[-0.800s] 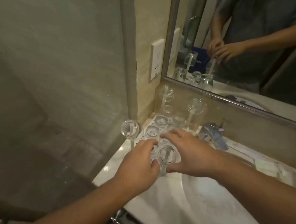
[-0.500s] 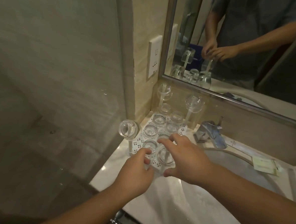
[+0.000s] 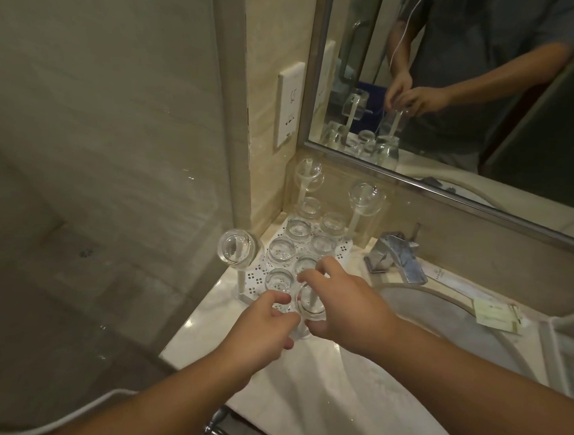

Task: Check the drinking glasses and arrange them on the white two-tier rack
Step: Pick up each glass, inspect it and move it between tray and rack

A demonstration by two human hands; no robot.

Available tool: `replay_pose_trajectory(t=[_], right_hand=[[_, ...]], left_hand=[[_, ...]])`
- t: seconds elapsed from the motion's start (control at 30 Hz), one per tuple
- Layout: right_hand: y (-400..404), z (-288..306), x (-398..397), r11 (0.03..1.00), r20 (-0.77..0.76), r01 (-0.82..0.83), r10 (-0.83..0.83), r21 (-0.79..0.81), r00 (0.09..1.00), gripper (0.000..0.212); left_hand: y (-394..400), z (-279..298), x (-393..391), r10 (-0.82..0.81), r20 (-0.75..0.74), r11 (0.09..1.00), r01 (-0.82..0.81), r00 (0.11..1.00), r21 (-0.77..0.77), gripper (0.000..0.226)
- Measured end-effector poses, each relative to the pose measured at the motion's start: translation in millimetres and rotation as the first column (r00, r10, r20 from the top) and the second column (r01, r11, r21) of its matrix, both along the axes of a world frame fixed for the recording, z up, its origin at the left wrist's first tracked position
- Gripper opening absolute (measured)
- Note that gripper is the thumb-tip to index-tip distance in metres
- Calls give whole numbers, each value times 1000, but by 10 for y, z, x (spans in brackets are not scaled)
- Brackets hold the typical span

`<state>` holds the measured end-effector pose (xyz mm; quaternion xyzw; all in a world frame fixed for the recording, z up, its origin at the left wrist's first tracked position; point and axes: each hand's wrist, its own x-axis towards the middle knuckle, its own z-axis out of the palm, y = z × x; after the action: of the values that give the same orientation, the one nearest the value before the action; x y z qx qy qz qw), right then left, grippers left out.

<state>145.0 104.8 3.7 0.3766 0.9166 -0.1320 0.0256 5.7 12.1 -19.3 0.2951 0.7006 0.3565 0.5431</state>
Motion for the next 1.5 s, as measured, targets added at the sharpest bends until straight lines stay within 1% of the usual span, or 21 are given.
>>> replay_pose_trajectory(t=[0.1,0.2,0.27,0.37,0.53,0.63,0.77,0.87,0.93,0.97,1.07,1.13,1.27,1.37,1.5], right_hand=[[3,33,28,1000,-18,15,-15,0,1000,67],[-2,95,51,1000,-34,12,-11,17,999,65],[-16,148,64,999,-40,0,2,43,999,64],[-42,230,83,996,-42,-16,19,90,999,63],[-85,394,137,985,-48,-4,12,173,999,65],[-102,512,176,981,-74,14,0,192,997,66],[-135,673,226,974,-91,36,-16,225,996,65],[-188,778,243,967,-94,36,-12,250,996,63],[-231,825,246,962,-97,33,-7,269,995,61],[-254,841,249,958,-92,28,-2,284,996,60],[-314,867,246,948,-59,19,-1,319,998,59],[-334,875,235,948,-48,31,-17,317,999,59],[-359,885,199,953,-46,46,-33,301,998,56],[-381,874,194,953,-42,55,-44,299,998,54],[-413,852,202,948,-99,89,-61,305,993,58]], left_hand=[[-3,22,19,10,37,1000,-9,999,-12,24],[-20,43,49,37,113,999,-33,993,-36,21],[-38,60,75,44,158,998,-35,986,-61,23],[-70,99,123,53,230,995,-32,972,-95,32],[-67,170,217,92,375,991,-48,922,-124,56],[-21,239,262,121,523,986,-42,844,-161,67],[53,338,314,147,690,987,-61,708,-147,75],[88,414,339,169,795,985,-81,582,-150,80],[110,442,350,190,849,982,-99,492,-163,84],[122,444,356,187,867,982,-103,461,-157,87],[155,463,373,154,904,987,-96,398,-127,92],[181,488,373,149,912,988,-91,381,-123,93],[241,507,381,173,890,985,-88,421,-150,85],[273,503,383,193,883,981,-86,428,-173,77],[296,494,359,187,874,982,-97,448,-161,69]])
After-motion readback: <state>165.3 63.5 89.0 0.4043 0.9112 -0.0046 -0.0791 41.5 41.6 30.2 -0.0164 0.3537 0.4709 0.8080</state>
